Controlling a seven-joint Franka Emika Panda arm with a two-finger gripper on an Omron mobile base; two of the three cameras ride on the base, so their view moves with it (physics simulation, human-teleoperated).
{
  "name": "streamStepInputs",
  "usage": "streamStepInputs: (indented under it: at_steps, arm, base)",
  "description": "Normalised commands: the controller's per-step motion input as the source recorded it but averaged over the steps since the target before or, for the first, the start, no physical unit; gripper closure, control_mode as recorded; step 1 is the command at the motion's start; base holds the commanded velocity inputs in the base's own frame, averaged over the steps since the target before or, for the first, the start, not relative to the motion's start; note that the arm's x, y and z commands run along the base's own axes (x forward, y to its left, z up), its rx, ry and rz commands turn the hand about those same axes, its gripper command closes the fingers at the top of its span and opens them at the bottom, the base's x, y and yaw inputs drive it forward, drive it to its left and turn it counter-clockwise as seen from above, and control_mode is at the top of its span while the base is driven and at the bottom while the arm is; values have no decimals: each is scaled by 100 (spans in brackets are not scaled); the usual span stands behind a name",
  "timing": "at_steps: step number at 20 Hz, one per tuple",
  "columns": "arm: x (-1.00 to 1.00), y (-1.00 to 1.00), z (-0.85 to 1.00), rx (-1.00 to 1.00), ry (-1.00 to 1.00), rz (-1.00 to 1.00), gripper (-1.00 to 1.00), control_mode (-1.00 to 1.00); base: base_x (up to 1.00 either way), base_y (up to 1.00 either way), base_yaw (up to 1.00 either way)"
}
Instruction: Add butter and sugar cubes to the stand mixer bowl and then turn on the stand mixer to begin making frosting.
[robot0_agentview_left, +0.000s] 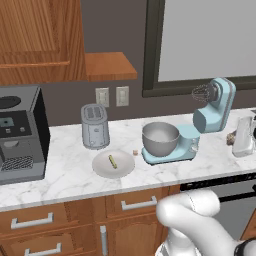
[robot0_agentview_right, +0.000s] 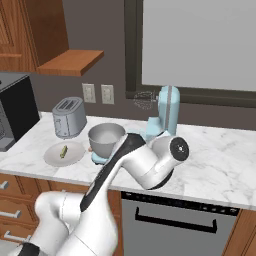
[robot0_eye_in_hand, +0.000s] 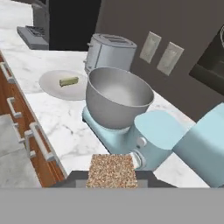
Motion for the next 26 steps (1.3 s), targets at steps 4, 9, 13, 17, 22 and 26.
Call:
streamStepInputs:
  at_steps: [4, 9, 13, 17, 22, 26]
  arm:
    - [0, 87, 45, -23, 6, 0, 100, -100]
    - [4, 92, 30, -23, 13, 0, 100, -100]
    - [24, 78, 19, -22, 21, 0, 100, -100]
    - [38, 65, 10, -20, 25, 0, 100, -100]
    - [47, 48, 1, -15, 23, 0, 100, -100]
    - [52, 33, 0, -11, 23, -1, 100, -100]
  base:
    - [0, 0, 0]
    - [0, 0, 0]
    - [0, 0, 0]
    - [0, 0, 0]
    - [0, 0, 0]
    - [0, 0, 0]
